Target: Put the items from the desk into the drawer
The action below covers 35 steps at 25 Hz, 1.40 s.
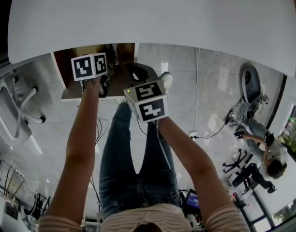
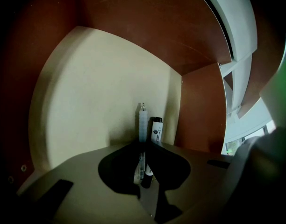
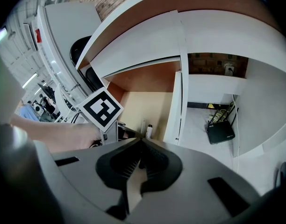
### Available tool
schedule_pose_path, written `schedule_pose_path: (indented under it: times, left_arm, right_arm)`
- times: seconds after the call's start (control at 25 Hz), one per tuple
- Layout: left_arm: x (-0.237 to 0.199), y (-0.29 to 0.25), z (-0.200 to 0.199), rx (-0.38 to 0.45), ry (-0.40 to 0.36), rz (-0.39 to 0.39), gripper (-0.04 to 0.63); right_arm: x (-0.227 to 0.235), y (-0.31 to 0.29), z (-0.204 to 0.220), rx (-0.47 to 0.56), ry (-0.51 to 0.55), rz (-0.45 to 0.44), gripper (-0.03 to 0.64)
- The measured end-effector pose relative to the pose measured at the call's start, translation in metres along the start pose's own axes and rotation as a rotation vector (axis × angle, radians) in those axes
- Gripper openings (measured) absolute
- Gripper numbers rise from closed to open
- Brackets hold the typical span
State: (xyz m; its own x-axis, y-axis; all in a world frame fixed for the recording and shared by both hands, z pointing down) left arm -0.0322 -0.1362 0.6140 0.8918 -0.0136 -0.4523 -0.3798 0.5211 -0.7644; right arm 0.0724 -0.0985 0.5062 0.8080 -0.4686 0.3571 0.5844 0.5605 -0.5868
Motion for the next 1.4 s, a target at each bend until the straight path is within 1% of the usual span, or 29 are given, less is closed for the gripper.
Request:
schedule_pose_path:
  times: [0.16,0.4,0.64,0.8,0.88,0.96,1.04,1.16,1.4]
  left_arm:
    - [0.0,0.001,-0.001,-0.005,-0.006,0.002,0.048]
    - [0.001,-0.001,-0.001,-0.036,-0.06,-0.002,0.048]
    - [0.0,0.004,0.001,-0.021,-0.064,-0.016,0.057]
    - [0.0,0.017,-0.012,0.027,-0.146,-0.045,0.057]
    - [0.006,0.027,-0.019,0.061,-0.175,-0.04,0.055]
    - [0.012,0.035,-0.028,0.094,-0.198,-0.03,0.037]
    - [0.019,0.04,-0.035,0.122,-0.203,-0.019,0.02]
    - [0.027,0.049,-0.044,0.159,-0.186,0.001,0.011]
    - [0.045,0.093,-0.063,0.248,-0.192,0.032,0.011]
  right_arm:
    - [-0.001,0.0,0.0,0.0,-0.001,0.002,0.017]
    - [0.0,0.001,0.0,-0.001,-0.001,0.003,0.017]
    - [-0.001,0.004,-0.003,0.014,-0.002,-0.002,0.017]
    - [0.0,0.004,-0.005,0.028,0.003,0.002,0.017]
    - [-0.003,0.008,-0.009,0.037,-0.003,0.0,0.017]
    - [-0.005,0.014,-0.018,0.054,-0.005,-0.008,0.017]
    - [-0.004,0.016,-0.028,0.085,-0.007,-0.013,0.017]
    - [-0.003,0.022,-0.041,0.119,-0.008,-0.017,0.017]
    - [-0.016,0.043,-0.071,0.185,0.005,-0.026,0.017]
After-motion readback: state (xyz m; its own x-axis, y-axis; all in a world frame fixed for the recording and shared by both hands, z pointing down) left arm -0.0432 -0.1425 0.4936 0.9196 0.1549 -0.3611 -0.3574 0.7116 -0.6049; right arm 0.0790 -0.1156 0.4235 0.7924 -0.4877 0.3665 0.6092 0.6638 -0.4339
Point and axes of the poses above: the fingertips, and each gripper's own axes: y backward along the fingers, x to its right, z out of its underside, the point moved 4 cm from there along y, backward along the fingers, and after that the axes turned 15 degrees about x, right-handed, at the moved point
